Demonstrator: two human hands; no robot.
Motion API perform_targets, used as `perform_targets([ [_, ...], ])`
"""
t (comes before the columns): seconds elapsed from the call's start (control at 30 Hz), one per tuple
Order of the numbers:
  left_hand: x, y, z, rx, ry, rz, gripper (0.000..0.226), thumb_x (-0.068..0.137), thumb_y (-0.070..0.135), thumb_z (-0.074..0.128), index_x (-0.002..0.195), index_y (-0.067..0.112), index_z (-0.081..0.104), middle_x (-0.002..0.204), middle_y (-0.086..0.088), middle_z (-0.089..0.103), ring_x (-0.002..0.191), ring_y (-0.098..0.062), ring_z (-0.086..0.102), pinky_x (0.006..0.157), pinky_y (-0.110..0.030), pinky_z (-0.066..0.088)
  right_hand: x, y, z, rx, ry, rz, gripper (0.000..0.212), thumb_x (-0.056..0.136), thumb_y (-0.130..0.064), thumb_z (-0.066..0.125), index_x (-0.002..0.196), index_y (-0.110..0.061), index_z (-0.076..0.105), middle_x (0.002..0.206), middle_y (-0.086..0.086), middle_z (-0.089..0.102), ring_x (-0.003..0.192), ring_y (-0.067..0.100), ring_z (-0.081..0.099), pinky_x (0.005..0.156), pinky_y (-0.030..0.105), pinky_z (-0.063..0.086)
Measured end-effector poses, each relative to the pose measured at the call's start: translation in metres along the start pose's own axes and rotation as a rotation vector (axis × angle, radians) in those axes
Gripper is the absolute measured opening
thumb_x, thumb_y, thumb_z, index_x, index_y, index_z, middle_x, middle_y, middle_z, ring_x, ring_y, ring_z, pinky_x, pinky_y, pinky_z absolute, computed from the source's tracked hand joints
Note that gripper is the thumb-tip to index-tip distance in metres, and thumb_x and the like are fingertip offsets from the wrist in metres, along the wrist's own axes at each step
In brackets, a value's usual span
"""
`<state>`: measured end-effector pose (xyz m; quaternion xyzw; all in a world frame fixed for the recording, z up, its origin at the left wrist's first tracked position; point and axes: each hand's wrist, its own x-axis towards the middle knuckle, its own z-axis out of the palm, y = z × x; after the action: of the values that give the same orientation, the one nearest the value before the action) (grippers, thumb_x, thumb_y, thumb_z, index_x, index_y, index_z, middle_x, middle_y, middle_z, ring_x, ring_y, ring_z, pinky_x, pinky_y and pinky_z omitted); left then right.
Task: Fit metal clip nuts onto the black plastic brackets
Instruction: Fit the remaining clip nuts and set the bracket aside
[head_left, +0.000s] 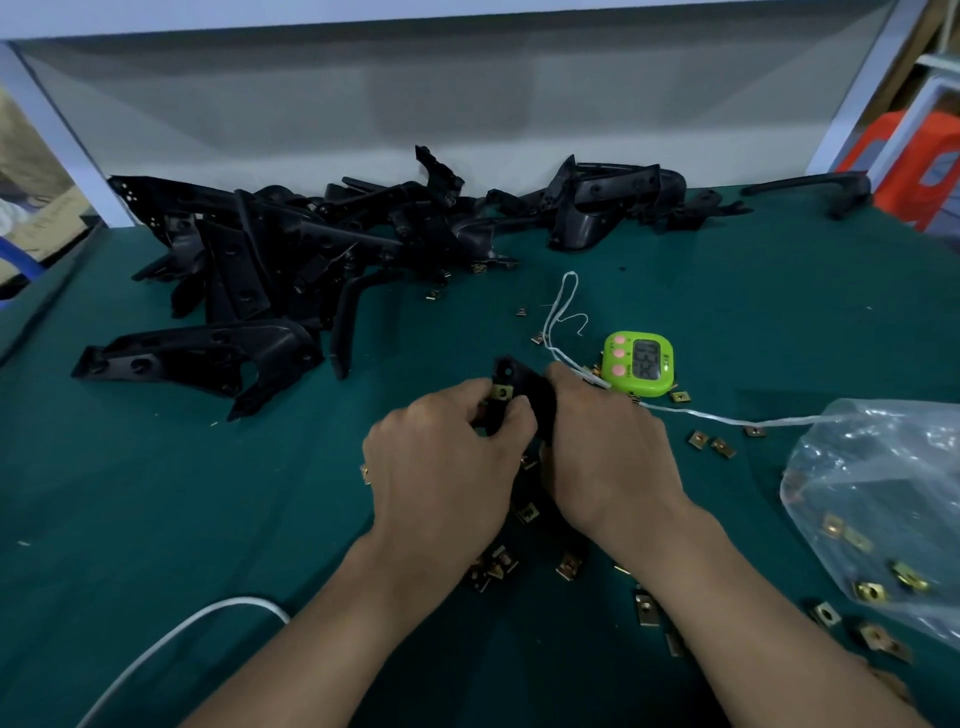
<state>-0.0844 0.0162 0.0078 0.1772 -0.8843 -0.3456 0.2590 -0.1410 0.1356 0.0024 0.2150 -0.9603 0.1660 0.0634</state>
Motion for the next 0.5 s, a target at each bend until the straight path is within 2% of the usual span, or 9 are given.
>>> perform_targets([
  [0.07,0.001,-0.001,0.001,-0.142,-0.031,-0.024,0.023,0.084,0.051,0.064,0.080,0.030,0.072,0.064,0.021,0.069,0.060,-0.008,0.066,0.062,-0.036,0.056,0.003,0.007,0.001,0.071,-0.005,-0.004,0.040,0.079,-0.013,0.067,0.101,-0.029,0.037,0.082,-0.005,0.062,0.072,0.026,0.057,0.057,0.036,0.038],
  [0.13,0.002,-0.001,0.001,-0.267,-0.058,-0.016,0.005,0.085,0.043,0.071,0.080,0.045,0.071,0.070,0.028,0.070,0.066,0.001,0.069,0.062,-0.028,0.057,0.007,0.014,0.000,0.191,-0.042,0.010,0.047,0.076,-0.018,0.070,0.110,-0.036,0.043,0.079,-0.010,0.060,0.071,0.021,0.058,0.059,0.035,0.042],
  [0.2,0.002,0.000,0.000,-0.361,-0.082,0.009,0.025,0.086,0.037,0.075,0.076,0.059,0.070,0.072,0.030,0.071,0.068,0.006,0.070,0.059,-0.015,0.054,0.011,0.020,-0.002,0.293,-0.089,0.022,0.057,0.073,-0.023,0.074,0.117,-0.043,0.045,0.076,-0.011,0.061,0.068,0.015,0.060,0.060,0.034,0.047],
  [0.23,0.003,-0.001,0.000,-0.397,-0.088,0.011,0.027,0.087,0.036,0.074,0.077,0.060,0.070,0.072,0.028,0.072,0.069,0.005,0.070,0.058,-0.012,0.053,0.013,0.023,-0.002,0.321,-0.109,0.012,0.060,0.072,-0.026,0.076,0.119,-0.045,0.045,0.076,-0.011,0.063,0.068,0.012,0.061,0.060,0.033,0.048],
  [0.3,0.005,-0.005,0.001,-0.445,-0.092,-0.018,0.020,0.088,0.037,0.071,0.081,0.056,0.074,0.073,0.021,0.074,0.071,-0.001,0.072,0.061,-0.017,0.056,0.016,0.026,-0.004,0.403,-0.151,-0.012,0.060,0.067,-0.037,0.079,0.118,-0.047,0.049,0.078,-0.013,0.068,0.069,0.005,0.064,0.062,0.030,0.051],
  [0.4,0.011,-0.014,0.003,-0.505,-0.087,-0.144,0.016,0.090,0.034,0.069,0.081,0.044,0.079,0.074,0.010,0.077,0.072,-0.007,0.072,0.069,-0.035,0.061,0.019,0.033,-0.006,0.603,-0.202,0.004,0.053,0.063,-0.045,0.078,0.113,-0.045,0.060,0.083,-0.015,0.073,0.073,0.003,0.068,0.069,0.030,0.054],
  [0.43,0.014,-0.017,0.003,-0.525,-0.077,-0.184,0.021,0.091,0.030,0.070,0.078,0.042,0.079,0.073,0.008,0.076,0.069,-0.008,0.071,0.068,-0.036,0.061,0.020,0.035,-0.005,0.652,-0.189,0.030,0.050,0.064,-0.043,0.078,0.111,-0.044,0.063,0.085,-0.017,0.073,0.076,0.002,0.068,0.071,0.028,0.053],
  [0.5,0.018,-0.022,0.001,-0.484,-0.103,-0.197,0.027,0.093,0.025,0.068,0.076,0.044,0.077,0.067,0.009,0.075,0.061,-0.004,0.069,0.063,-0.026,0.056,0.022,0.041,-0.002,0.779,-0.122,0.107,0.042,0.068,-0.034,0.081,0.108,-0.041,0.068,0.089,-0.018,0.074,0.082,0.002,0.069,0.075,0.026,0.053],
])
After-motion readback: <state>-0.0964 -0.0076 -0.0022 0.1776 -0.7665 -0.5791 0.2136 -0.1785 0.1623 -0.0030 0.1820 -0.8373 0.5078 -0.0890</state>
